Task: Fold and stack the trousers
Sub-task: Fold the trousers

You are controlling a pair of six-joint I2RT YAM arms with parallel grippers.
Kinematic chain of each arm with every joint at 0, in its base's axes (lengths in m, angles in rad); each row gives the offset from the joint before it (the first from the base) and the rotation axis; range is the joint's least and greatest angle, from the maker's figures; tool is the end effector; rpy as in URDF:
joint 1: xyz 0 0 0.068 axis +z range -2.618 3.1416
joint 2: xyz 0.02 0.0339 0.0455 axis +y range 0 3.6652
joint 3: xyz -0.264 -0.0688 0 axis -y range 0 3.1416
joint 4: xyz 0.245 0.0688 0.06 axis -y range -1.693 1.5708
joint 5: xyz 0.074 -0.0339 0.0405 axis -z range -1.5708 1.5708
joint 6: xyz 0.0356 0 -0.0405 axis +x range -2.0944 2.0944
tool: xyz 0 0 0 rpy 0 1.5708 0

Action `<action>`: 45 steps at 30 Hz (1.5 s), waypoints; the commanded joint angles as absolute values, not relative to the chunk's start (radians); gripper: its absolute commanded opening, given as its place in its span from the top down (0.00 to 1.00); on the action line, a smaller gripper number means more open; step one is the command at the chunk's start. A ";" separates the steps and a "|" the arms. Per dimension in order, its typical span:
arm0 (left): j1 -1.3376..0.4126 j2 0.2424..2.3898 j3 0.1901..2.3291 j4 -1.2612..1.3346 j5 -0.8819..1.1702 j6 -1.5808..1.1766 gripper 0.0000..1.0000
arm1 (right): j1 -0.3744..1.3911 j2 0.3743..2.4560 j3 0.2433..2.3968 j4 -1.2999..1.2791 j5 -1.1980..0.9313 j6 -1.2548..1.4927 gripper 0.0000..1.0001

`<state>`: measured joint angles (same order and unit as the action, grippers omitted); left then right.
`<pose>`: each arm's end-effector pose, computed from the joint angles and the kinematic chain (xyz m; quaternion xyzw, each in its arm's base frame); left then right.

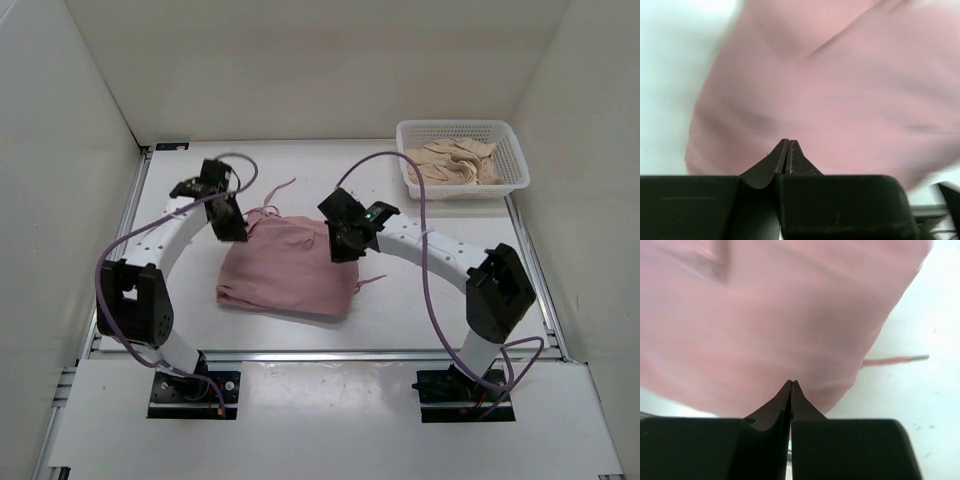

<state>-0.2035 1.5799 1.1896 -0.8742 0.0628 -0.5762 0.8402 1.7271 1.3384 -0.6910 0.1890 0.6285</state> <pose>0.2981 -0.0638 0.2353 -0.1783 0.9716 -0.0866 0.1292 0.2465 0.2651 0.2409 -0.0792 0.9627 0.0942 0.2410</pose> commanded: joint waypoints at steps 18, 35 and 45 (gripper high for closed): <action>-0.204 2.092 1.671 -0.908 0.034 -0.532 0.89 | 0.670 2.095 1.626 -0.652 0.118 0.511 1.00; -0.184 1.423 1.699 -1.063 -0.176 -0.485 0.00 | 0.571 1.315 1.453 -0.787 0.337 0.472 0.12; -0.163 0.927 1.343 -1.035 -0.235 -0.583 0.00 | 0.492 1.000 1.304 -0.977 0.561 0.497 0.00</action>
